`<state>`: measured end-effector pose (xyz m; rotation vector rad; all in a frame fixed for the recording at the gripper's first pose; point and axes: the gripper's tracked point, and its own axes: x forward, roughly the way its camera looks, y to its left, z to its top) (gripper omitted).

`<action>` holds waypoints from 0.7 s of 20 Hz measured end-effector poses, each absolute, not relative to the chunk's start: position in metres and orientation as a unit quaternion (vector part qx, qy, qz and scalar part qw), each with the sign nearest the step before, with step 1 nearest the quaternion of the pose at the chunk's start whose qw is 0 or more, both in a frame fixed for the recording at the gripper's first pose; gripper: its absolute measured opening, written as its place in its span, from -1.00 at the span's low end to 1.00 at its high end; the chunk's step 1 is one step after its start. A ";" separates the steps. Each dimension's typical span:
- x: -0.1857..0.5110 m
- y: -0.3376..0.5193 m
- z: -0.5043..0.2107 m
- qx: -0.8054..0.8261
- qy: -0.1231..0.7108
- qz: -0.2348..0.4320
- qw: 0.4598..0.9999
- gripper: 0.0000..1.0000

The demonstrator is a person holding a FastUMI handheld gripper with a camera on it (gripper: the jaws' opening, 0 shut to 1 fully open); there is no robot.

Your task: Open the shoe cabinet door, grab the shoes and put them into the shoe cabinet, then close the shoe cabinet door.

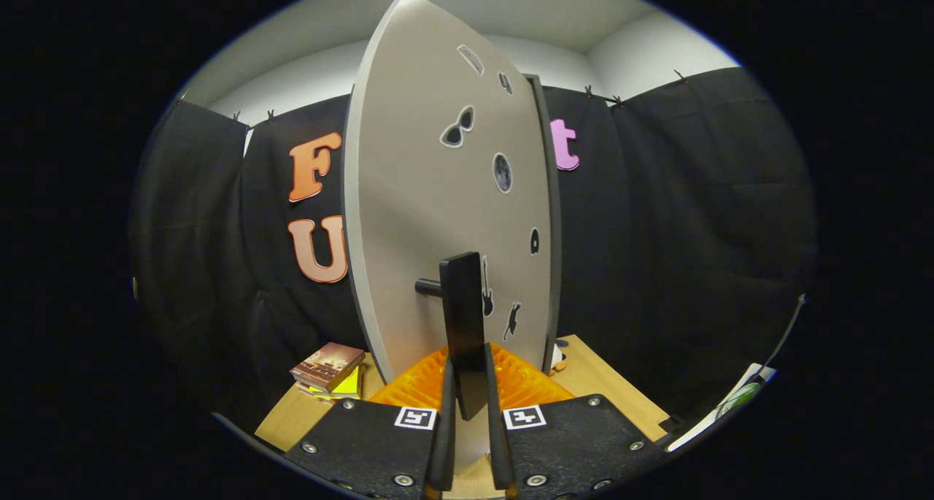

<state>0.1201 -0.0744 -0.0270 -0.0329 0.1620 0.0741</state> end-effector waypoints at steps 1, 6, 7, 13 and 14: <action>0.117 -0.084 -0.026 -0.017 0.082 0.023 0.996 -0.62; 0.091 -0.131 -0.014 -0.032 0.072 -0.021 0.997 -0.68; 0.088 -0.142 -0.013 -0.032 0.071 -0.030 0.997 -0.68; 0.070 -0.215 -0.018 -0.027 0.077 -0.122 0.989 -0.69; 0.061 -0.226 -0.018 -0.023 0.078 -0.136 0.987 -0.69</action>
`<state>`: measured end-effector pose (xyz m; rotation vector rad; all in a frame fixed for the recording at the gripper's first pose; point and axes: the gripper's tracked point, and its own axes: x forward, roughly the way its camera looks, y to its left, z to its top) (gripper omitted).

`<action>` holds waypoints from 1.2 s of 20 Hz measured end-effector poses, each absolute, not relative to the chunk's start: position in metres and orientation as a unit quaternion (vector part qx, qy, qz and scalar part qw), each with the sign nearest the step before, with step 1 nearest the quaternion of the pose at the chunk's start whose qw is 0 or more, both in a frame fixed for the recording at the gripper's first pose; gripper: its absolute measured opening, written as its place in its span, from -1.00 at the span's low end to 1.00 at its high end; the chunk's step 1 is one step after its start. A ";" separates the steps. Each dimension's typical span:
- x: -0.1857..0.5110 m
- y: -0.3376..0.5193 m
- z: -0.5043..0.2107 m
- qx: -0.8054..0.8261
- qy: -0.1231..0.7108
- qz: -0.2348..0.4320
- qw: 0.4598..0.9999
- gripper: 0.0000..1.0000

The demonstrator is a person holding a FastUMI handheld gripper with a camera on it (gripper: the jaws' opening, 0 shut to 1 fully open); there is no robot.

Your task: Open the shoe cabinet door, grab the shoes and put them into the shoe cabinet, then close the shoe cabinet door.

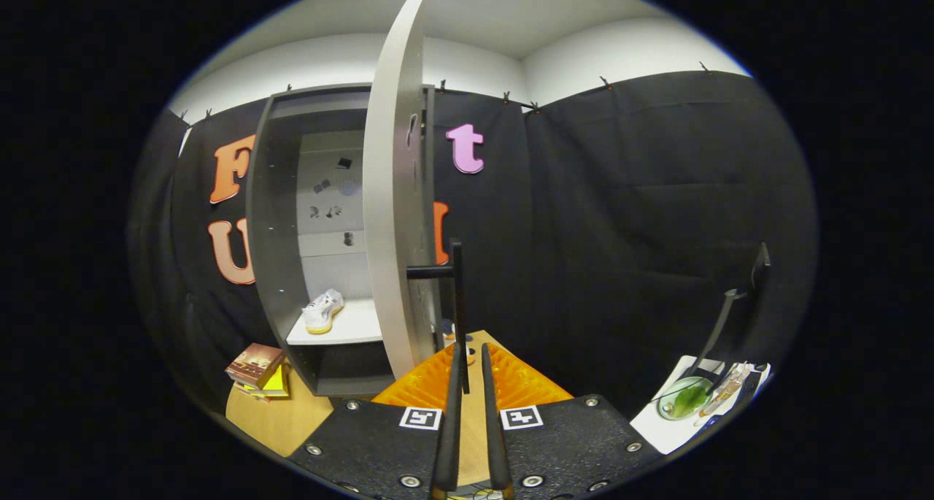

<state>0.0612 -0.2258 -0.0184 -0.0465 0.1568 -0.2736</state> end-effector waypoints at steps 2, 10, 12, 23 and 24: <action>0.046 -0.244 -0.017 -0.014 0.074 -0.166 0.983 -0.69; -0.003 -0.218 -0.078 -0.019 0.096 -0.171 0.980 -0.37; -0.008 -0.195 -0.103 -0.019 0.110 -0.148 0.983 -0.28; 0.028 -0.129 -0.294 -0.065 0.240 -0.070 0.966 0.62; 0.036 -0.126 -0.310 -0.071 0.251 -0.064 0.963 0.71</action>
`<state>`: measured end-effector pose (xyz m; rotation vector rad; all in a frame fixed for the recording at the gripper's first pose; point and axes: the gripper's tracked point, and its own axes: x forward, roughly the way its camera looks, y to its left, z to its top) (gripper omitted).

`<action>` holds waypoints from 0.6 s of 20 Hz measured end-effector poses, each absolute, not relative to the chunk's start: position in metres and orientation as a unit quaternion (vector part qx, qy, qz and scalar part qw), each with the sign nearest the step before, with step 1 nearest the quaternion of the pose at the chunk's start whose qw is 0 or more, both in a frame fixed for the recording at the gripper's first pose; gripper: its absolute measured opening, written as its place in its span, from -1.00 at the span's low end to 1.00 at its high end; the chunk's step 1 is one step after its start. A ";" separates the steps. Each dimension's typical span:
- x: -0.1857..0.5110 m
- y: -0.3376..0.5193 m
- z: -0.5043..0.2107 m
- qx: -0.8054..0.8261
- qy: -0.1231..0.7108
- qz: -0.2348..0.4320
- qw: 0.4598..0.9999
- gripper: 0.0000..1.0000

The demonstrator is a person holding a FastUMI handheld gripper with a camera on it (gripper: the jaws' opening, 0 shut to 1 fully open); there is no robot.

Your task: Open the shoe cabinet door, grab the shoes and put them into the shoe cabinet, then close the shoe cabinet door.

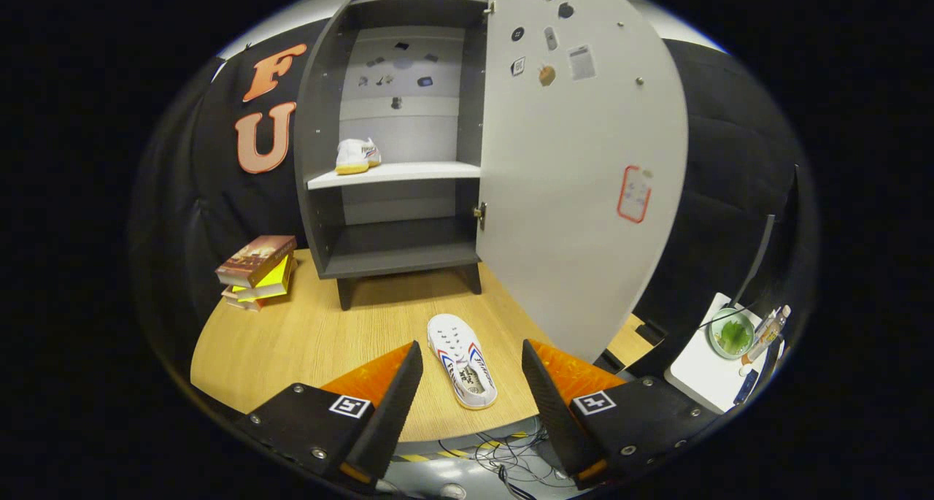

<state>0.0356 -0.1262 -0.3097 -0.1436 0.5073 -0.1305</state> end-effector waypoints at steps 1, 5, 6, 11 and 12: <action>0.042 -0.124 -0.324 -0.078 0.262 -0.058 0.960 0.74; 0.074 -0.111 -0.376 -0.109 0.300 -0.023 0.948 0.81; 0.079 -0.110 -0.389 -0.120 0.309 -0.013 0.943 0.82; 0.116 -0.116 -0.462 -0.159 0.371 0.017 0.915 0.59; 0.122 -0.118 -0.473 -0.165 0.382 0.020 0.909 0.49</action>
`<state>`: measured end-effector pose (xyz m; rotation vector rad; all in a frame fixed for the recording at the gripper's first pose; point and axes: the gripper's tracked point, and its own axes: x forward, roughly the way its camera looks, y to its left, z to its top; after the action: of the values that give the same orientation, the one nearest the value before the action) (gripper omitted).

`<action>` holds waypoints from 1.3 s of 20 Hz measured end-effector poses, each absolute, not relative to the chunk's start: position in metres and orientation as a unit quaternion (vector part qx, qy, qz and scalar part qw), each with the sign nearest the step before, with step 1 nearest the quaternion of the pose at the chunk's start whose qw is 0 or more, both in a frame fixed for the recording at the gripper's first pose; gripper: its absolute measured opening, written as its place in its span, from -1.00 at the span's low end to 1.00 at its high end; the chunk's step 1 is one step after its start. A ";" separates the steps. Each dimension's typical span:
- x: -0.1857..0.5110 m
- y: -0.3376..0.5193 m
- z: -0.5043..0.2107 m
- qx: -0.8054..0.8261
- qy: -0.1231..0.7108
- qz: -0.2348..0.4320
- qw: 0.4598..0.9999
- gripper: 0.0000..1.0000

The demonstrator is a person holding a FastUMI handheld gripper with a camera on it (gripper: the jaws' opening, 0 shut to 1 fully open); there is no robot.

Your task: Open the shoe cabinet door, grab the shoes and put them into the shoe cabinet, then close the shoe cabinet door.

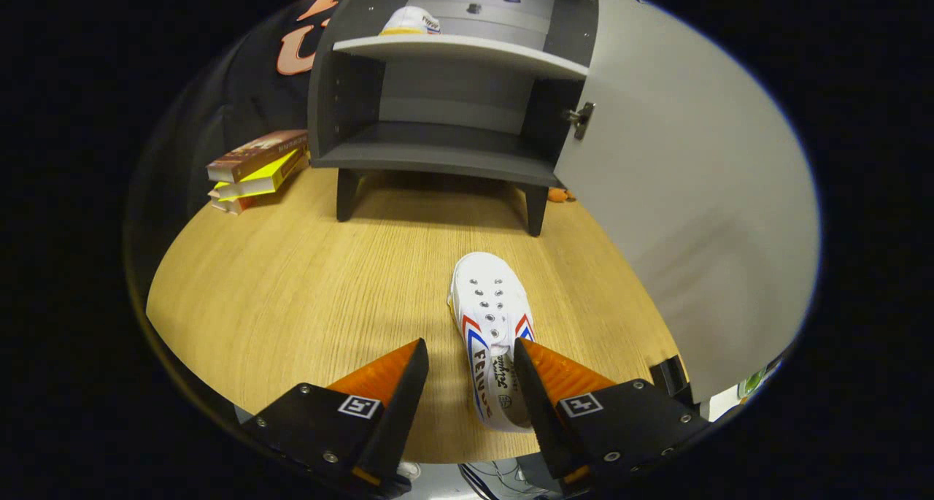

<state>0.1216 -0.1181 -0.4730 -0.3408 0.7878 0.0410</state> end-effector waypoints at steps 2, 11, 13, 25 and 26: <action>0.130 -0.125 -0.493 -0.173 0.401 0.018 0.900 0.38; 0.143 -0.127 -0.524 -0.153 0.422 0.030 0.893 -0.69; 0.142 -0.126 -0.521 -0.129 0.422 0.024 0.897 -0.99; 0.151 -0.100 -0.413 -0.090 0.351 0.022 0.932 -1.00; 0.149 -0.098 -0.397 -0.091 0.343 0.022 0.935 -1.00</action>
<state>0.1492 -0.0977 -0.3969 -0.1859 0.7003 0.0447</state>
